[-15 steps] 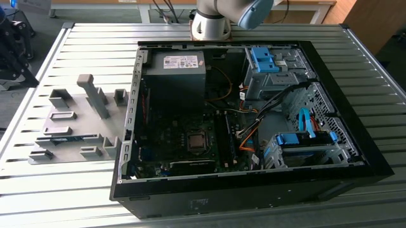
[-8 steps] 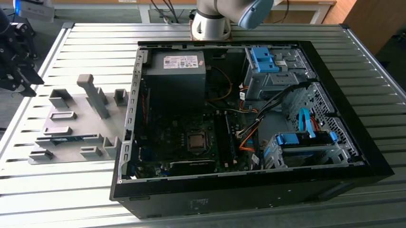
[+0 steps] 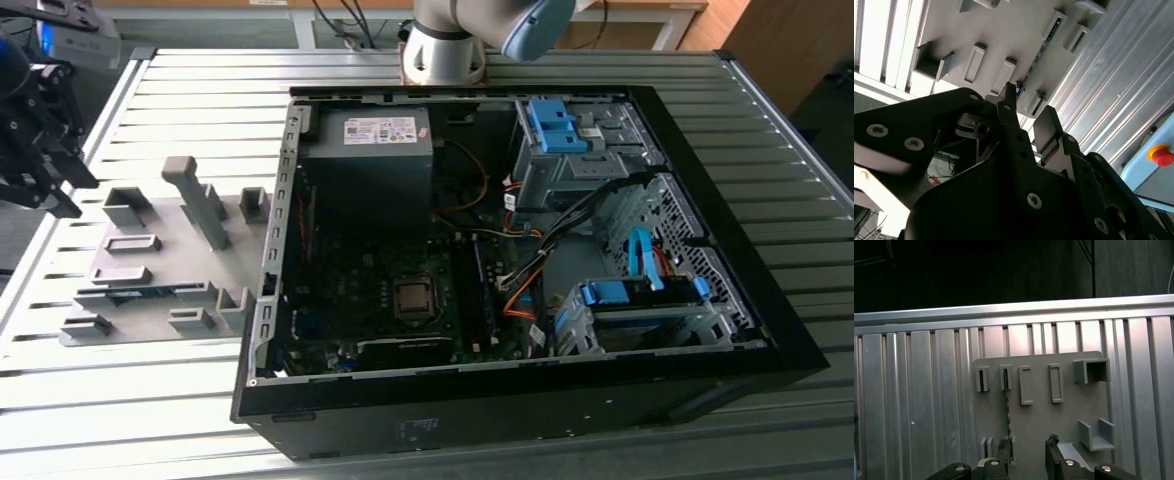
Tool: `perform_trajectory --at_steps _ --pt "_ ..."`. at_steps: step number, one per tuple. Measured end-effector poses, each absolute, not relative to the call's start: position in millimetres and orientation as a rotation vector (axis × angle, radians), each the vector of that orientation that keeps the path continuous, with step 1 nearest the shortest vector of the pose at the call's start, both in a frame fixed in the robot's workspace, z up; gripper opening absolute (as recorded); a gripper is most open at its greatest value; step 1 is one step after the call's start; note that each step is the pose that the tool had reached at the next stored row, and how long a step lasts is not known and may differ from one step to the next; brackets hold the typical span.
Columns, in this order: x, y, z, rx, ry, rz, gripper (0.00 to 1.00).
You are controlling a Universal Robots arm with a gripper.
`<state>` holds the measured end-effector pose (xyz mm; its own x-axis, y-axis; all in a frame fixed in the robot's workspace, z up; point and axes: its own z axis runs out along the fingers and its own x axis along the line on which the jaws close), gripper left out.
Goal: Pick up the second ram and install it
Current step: 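Pick up the second ram and move it above second insertion slot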
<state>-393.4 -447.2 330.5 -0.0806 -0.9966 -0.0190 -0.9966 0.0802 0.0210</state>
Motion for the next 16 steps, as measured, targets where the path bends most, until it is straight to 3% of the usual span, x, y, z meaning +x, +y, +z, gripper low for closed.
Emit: perform_trajectory --at_steps 16 --pt "-393.5 -448.9 321.2 2.130 -2.308 -0.044 0.42"
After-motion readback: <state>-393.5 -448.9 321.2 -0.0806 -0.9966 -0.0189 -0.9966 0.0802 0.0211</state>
